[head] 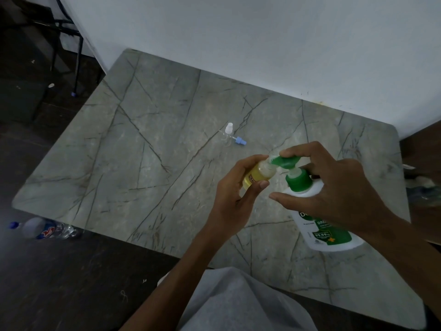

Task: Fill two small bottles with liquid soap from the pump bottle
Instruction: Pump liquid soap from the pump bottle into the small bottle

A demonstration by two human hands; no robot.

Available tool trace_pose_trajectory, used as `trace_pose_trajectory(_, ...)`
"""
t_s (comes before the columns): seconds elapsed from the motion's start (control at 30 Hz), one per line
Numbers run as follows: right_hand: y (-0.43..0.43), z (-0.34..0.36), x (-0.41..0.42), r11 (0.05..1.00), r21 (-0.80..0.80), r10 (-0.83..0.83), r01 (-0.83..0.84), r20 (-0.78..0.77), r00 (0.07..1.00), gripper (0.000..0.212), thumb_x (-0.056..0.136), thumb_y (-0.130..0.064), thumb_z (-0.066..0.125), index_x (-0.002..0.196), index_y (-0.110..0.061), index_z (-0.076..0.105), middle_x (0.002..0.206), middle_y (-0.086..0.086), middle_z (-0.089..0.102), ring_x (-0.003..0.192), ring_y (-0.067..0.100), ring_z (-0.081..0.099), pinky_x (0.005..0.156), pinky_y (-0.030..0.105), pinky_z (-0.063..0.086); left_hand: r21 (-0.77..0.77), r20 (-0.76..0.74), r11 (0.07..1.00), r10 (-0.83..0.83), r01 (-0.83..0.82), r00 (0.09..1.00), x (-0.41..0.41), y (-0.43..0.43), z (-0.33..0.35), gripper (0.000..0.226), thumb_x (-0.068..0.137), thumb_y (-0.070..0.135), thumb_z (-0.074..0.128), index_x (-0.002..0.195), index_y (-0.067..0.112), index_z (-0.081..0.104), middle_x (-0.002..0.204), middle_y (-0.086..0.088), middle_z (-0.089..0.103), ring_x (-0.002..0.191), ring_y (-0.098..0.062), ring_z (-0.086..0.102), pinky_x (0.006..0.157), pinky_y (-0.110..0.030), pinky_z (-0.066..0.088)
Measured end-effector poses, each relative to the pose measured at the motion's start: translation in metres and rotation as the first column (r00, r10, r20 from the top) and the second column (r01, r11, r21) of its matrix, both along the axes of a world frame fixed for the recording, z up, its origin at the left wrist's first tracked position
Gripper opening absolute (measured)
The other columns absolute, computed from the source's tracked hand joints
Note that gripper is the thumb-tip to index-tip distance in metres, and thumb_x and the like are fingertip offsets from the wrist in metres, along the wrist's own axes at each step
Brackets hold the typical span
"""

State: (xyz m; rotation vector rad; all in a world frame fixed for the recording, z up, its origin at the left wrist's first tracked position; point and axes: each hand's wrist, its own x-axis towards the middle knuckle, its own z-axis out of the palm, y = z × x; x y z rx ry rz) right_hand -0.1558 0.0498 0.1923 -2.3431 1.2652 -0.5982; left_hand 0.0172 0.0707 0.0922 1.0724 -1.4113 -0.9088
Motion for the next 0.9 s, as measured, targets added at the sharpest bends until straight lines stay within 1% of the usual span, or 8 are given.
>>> trace_pose_trajectory(0.1, -0.0011, -0.0002, 0.0007, 1.000, -0.020, -0.010, 0.010, 0.007, 1.000, 0.058, 0.067, -0.060, 0.069, 0.111, -0.029, 0.048, 0.087, -0.006, 0.072, 0.063, 0.005, 0.068, 0.055, 0.018, 0.054, -0.007, 0.005, 1.000, 0.001, -0.001, 1.000, -0.0010, -0.0003, -0.0004, 0.034, 0.094, 0.014, 0.059, 0.127, 0.016, 0.052, 0.113, 0.005, 0.063, 0.098, -0.008, 0.064, 0.082, -0.017, 0.050)
trace_pose_trajectory(0.17, -0.0019, -0.0001, 0.0001, 1.000, -0.026, -0.010, 0.011, 0.009, 1.000, 0.055, 0.068, -0.060, 0.069, 0.108, -0.027, 0.050, 0.083, -0.006, 0.072, 0.062, 0.004, 0.067, 0.057, 0.018, 0.053, -0.010, 0.012, 1.000, -0.001, 0.001, 1.000, -0.0017, -0.0002, -0.0011, 0.034, 0.094, 0.016, 0.059, 0.127, 0.017, 0.052, 0.114, 0.004, 0.063, 0.098, -0.007, 0.063, 0.082, -0.017, 0.050)
trace_pose_trajectory(0.27, -0.0028, 0.0008, -0.0012, 1.000, -0.011, -0.003, 0.003, 0.000, 1.000, 0.057, 0.067, -0.061, 0.070, 0.109, -0.028, 0.050, 0.082, -0.007, 0.072, 0.063, 0.002, 0.067, 0.056, 0.017, 0.053, -0.005, 0.009, 1.000, 0.005, -0.005, 1.000, -0.0027, 0.0001, -0.0017, 0.034, 0.094, 0.015, 0.059, 0.127, 0.017, 0.051, 0.114, 0.007, 0.062, 0.099, -0.006, 0.063, 0.083, -0.016, 0.050)
trace_pose_trajectory(0.4, -0.0017, 0.0006, -0.0031, 0.999, 0.037, -0.012, 0.012, -0.003, 1.000, 0.065, 0.065, -0.063, 0.071, 0.117, -0.033, 0.046, 0.091, -0.008, 0.071, 0.067, 0.005, 0.068, 0.059, 0.026, 0.058, 0.004, 0.003, 1.000, 0.016, -0.016, 1.000, -0.0031, -0.0014, -0.0006, 0.034, 0.094, 0.012, 0.061, 0.126, 0.018, 0.052, 0.114, 0.016, 0.061, 0.101, 0.002, 0.062, 0.084, -0.013, 0.048)
trace_pose_trajectory(0.47, -0.0017, -0.0008, -0.0033, 1.000, 0.021, -0.006, 0.007, -0.011, 1.000, 0.064, 0.066, -0.063, 0.070, 0.117, -0.032, 0.046, 0.091, -0.008, 0.071, 0.066, 0.005, 0.068, 0.058, 0.025, 0.057, 0.001, 0.012, 1.000, 0.017, -0.017, 1.000, -0.0030, -0.0020, -0.0006, 0.034, 0.094, 0.011, 0.061, 0.126, 0.018, 0.052, 0.114, 0.018, 0.060, 0.100, 0.003, 0.061, 0.084, -0.012, 0.047)
trace_pose_trajectory(0.57, -0.0024, -0.0021, -0.0037, 1.000, 0.000, -0.015, 0.015, -0.008, 1.000, 0.059, 0.068, -0.061, 0.070, 0.112, -0.030, 0.047, 0.084, -0.007, 0.072, 0.063, 0.003, 0.067, 0.058, 0.018, 0.053, 0.003, 0.023, 1.000, 0.014, -0.014, 1.000, -0.0042, -0.0014, -0.0013, 0.034, 0.094, 0.014, 0.061, 0.127, 0.019, 0.052, 0.113, 0.017, 0.060, 0.099, -0.001, 0.062, 0.084, -0.012, 0.047)
trace_pose_trajectory(0.7, -0.0022, -0.0020, -0.0055, 1.000, -0.003, -0.009, 0.009, -0.004, 1.000, 0.057, 0.068, -0.061, 0.071, 0.109, -0.027, 0.050, 0.083, -0.007, 0.072, 0.064, 0.002, 0.067, 0.057, 0.017, 0.053, -0.008, 0.044, 1.000, 0.014, -0.013, 0.999, -0.0064, 0.0006, -0.0019, 0.034, 0.094, 0.014, 0.059, 0.127, 0.019, 0.051, 0.114, 0.020, 0.058, 0.099, 0.003, 0.061, 0.083, -0.010, 0.046)
trace_pose_trajectory(0.9, -0.0006, -0.0009, -0.0069, 1.000, 0.003, -0.009, 0.009, 0.004, 1.000, 0.061, 0.067, -0.062, 0.070, 0.113, -0.031, 0.046, 0.087, -0.006, 0.072, 0.064, 0.002, 0.067, 0.056, 0.016, 0.053, 0.002, 0.016, 1.000, 0.010, -0.010, 1.000, -0.0074, 0.0000, -0.0002, 0.035, 0.094, 0.009, 0.062, 0.127, 0.018, 0.052, 0.114, 0.015, 0.061, 0.100, -0.005, 0.063, 0.084, -0.015, 0.049)
